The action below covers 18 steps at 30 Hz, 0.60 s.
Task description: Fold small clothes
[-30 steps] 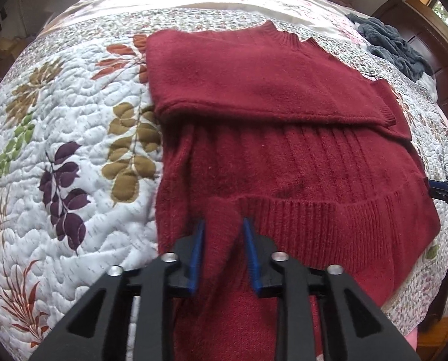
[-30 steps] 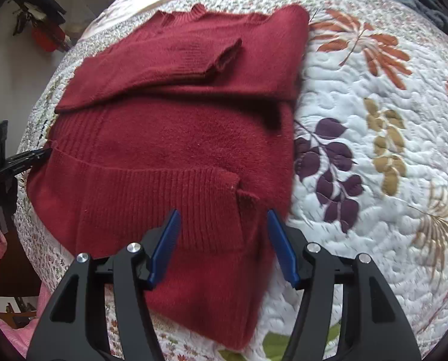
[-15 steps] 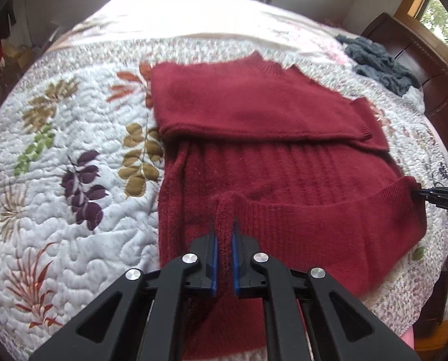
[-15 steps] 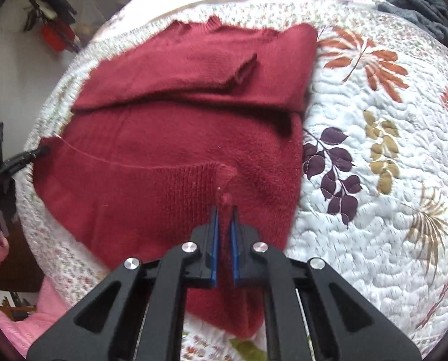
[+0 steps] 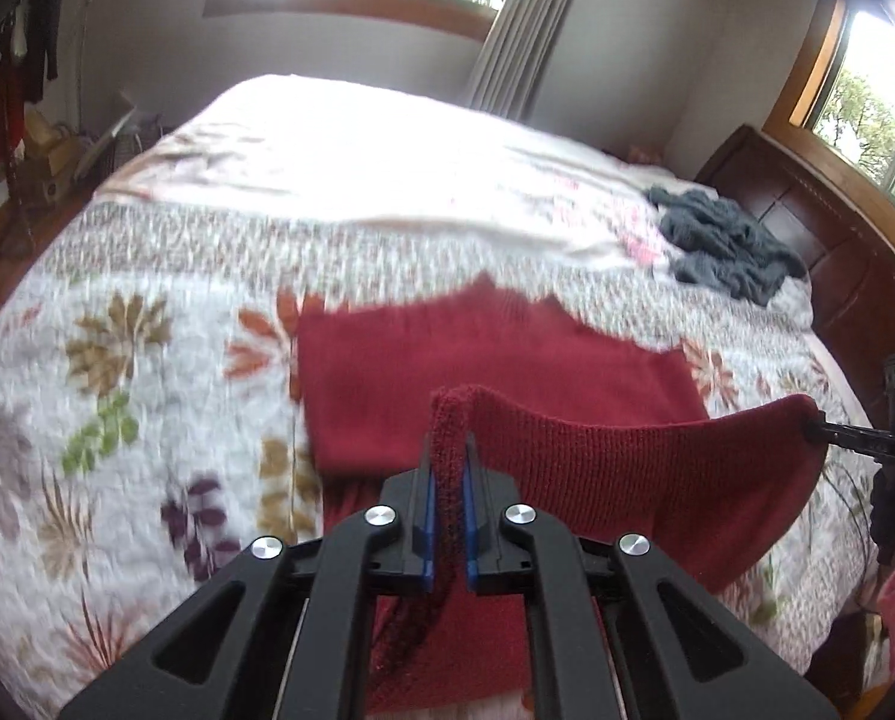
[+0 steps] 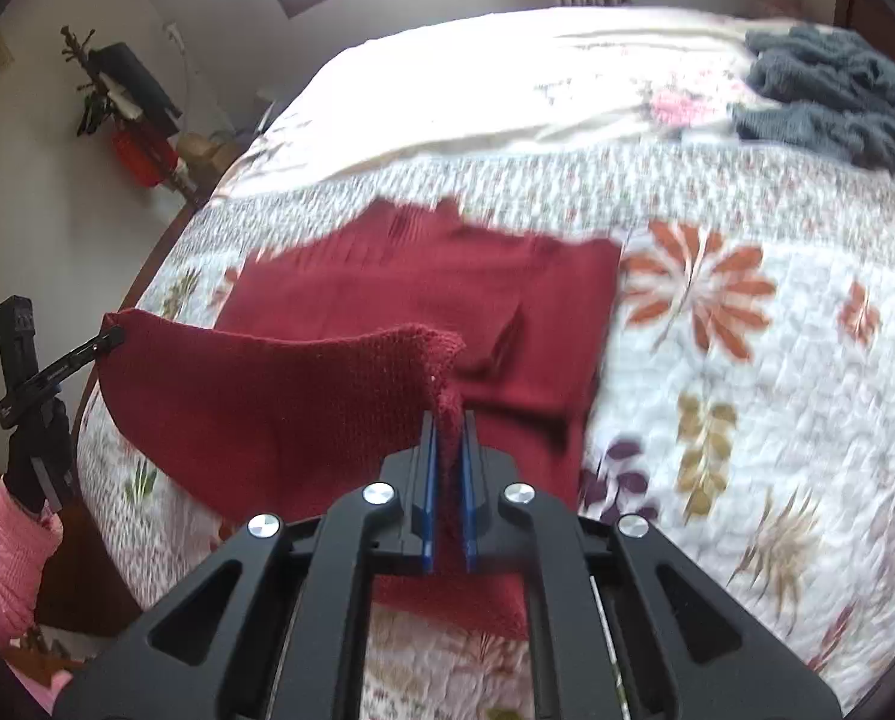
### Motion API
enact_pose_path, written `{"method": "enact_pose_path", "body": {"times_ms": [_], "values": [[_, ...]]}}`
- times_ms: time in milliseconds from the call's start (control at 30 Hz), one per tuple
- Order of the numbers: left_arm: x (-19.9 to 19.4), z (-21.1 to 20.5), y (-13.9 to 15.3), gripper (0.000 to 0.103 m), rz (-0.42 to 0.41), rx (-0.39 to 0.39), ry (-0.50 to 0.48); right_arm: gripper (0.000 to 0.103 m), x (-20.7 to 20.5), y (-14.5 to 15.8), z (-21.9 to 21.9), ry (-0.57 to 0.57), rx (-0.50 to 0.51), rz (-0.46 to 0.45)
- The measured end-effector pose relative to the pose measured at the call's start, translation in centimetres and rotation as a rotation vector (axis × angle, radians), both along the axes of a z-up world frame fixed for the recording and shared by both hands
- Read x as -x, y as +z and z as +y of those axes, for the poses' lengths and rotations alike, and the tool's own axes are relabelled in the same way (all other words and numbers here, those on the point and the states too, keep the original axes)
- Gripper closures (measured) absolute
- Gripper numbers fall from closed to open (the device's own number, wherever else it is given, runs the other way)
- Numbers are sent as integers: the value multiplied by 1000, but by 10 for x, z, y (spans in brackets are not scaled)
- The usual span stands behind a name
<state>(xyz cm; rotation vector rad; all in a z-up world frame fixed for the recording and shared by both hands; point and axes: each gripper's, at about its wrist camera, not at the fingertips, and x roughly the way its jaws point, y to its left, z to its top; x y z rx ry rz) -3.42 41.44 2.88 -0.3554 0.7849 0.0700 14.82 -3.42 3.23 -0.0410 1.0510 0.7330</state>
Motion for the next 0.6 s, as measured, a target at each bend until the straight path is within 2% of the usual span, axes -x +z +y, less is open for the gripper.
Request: {"method": "enact_pose_path", "body": {"times_ms": [200, 367, 500, 600], "values": [[-58, 19, 21, 97, -63, -6, 21, 98, -59, 22, 25, -44, -2, -41], [-118, 38, 28, 97, -87, -10, 48, 98, -118, 21, 45, -106, 21, -47], [-170, 51, 10, 97, -62, -21, 61, 98, -168, 3, 58, -161, 35, -17], [-200, 60, -21, 97, -7, -18, 64, 98, -200, -27, 71, -181, 79, 30]]}}
